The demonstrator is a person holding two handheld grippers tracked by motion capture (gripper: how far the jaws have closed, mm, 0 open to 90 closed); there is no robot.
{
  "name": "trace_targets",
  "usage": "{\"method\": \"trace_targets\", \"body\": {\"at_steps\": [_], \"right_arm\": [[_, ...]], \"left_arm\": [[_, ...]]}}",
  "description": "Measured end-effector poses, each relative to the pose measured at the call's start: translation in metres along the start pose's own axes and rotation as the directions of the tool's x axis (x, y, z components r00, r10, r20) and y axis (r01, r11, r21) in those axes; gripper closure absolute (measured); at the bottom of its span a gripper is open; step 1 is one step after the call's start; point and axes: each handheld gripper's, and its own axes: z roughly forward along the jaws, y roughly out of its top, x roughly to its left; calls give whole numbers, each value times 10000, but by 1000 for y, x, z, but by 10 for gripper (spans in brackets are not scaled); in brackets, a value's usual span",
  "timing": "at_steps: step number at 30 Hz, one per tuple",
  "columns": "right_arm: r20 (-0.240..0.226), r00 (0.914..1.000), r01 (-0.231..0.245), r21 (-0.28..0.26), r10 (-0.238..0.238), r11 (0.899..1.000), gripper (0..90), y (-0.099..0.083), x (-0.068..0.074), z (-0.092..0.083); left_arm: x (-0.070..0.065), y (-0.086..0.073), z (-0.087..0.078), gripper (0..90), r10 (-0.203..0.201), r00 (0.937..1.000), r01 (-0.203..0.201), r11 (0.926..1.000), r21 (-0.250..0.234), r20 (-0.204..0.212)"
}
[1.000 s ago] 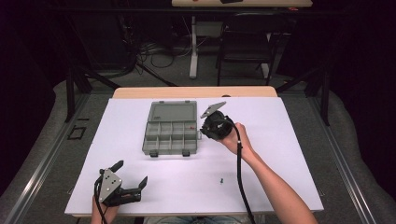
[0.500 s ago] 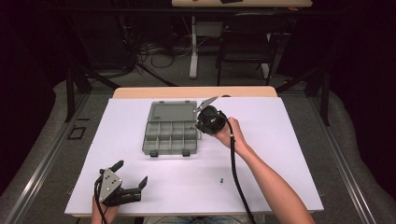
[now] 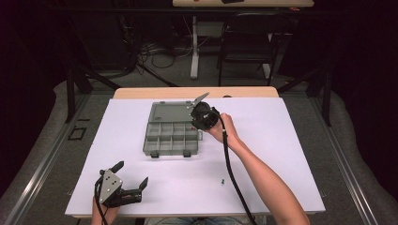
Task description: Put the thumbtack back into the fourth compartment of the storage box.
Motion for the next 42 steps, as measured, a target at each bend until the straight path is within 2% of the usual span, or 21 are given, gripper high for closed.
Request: {"method": "trace_targets", "body": {"at_steps": [17, 24, 31, 37, 42], "right_arm": [[-29, 9997, -243, 415, 245, 9988, 816, 5, -5, 35], [234, 9994, -274, 501, 263, 9984, 803, 4, -5, 45], [335, 9983, -494, 424, 480, 9979, 655, 2, -8, 45], [156, 9947, -1019, 268, 1015, 9944, 382, -3, -12, 34], [-151, 9925, -1211, 185, 1214, 9925, 240, -12, -13, 20]], "left_arm": [[1, 0, -1, 2, -25, 10000, 25, 10000, 5, 21], [0, 0, -1, 2, 0, 10000, 0, 10000, 3, 31], [0, 0, -1, 3, 24, 10000, -24, 10000, 5, 46], [1, 0, -1, 3, 0, 10000, 0, 10000, 6, 54], [0, 0, -1, 3, 12, 10000, -13, 10000, 9, 47]]}}
